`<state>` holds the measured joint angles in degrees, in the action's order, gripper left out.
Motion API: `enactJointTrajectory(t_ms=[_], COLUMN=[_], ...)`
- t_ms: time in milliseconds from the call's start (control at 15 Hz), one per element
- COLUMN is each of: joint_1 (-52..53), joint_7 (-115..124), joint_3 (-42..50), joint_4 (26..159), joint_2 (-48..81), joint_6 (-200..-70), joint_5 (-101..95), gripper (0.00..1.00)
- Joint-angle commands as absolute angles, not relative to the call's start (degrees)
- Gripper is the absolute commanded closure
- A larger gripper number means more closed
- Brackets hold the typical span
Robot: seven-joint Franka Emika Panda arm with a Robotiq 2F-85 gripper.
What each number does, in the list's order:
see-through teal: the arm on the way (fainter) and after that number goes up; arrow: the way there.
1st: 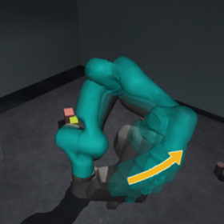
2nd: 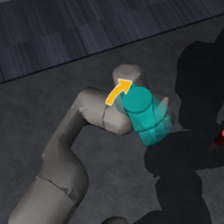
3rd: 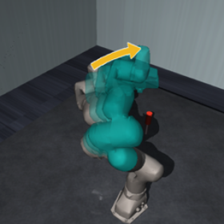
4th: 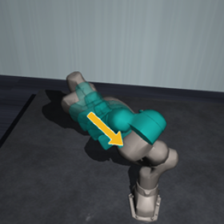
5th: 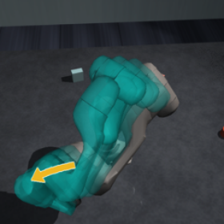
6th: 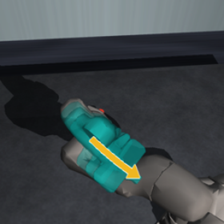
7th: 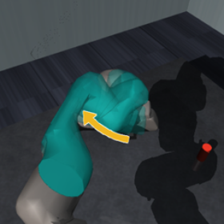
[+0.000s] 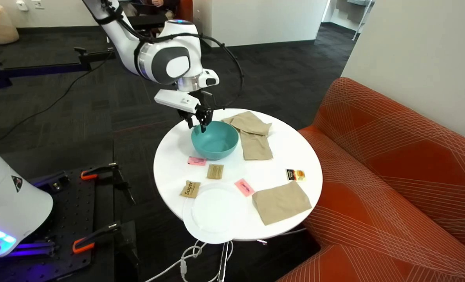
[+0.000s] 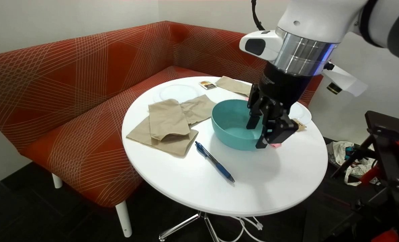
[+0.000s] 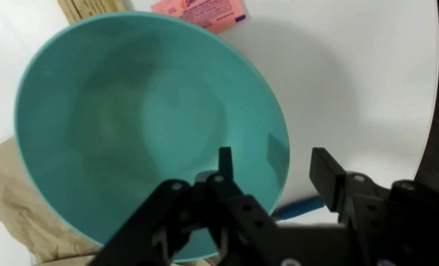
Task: Move the blue bowl to the left
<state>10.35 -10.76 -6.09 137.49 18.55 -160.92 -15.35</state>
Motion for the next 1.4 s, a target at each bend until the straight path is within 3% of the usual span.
enactJointTrajectory(t_ms=[0, 133, 533, 1333], joint_1=[10.07, 9.45, 4.1, 4.7], joint_7=[-9.2, -9.86, -19.1, -23.29], joint_3=[-5.67, -6.08, -11.59, -9.95], joint_4=[140.73, 141.54, 144.95, 145.66], joint_2=[13.67, 12.14, 7.17, 3.46], joint_6=[-160.84, -160.78, -161.49, -161.01], joint_5=[-15.61, -14.96, -2.37, 4.29], gripper=[0.1, 0.0, 0.0, 0.0])
